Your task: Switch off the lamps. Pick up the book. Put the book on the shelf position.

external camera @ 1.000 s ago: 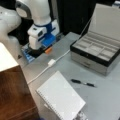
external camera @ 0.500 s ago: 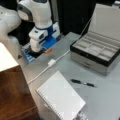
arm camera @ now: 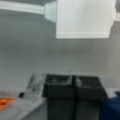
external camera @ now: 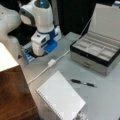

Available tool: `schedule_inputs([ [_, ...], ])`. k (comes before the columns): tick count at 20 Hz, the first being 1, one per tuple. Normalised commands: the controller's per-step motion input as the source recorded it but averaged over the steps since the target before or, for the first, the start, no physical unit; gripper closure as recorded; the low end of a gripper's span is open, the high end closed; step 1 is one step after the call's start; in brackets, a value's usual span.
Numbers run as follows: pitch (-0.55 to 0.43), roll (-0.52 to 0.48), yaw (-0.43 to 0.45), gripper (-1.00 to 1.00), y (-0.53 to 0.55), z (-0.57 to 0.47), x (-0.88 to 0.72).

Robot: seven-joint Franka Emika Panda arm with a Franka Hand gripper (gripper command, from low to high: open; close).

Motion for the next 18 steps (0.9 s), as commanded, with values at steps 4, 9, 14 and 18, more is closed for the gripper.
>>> schedule_inputs([
  [4,-0.241,-0.079,-0.015,1.0,-0.15,-0.43,-0.27],
  [9,-0.237,-0.072,-0.015,1.0,-0.16,-0.45,-0.35],
  [14,-0.269,-0.074,0.001,1.0,-0.13,-0.4,-0.42],
  [18,-0.277,-0.113,-0.027,1.0,-0.1,-0.31,-0.49],
])
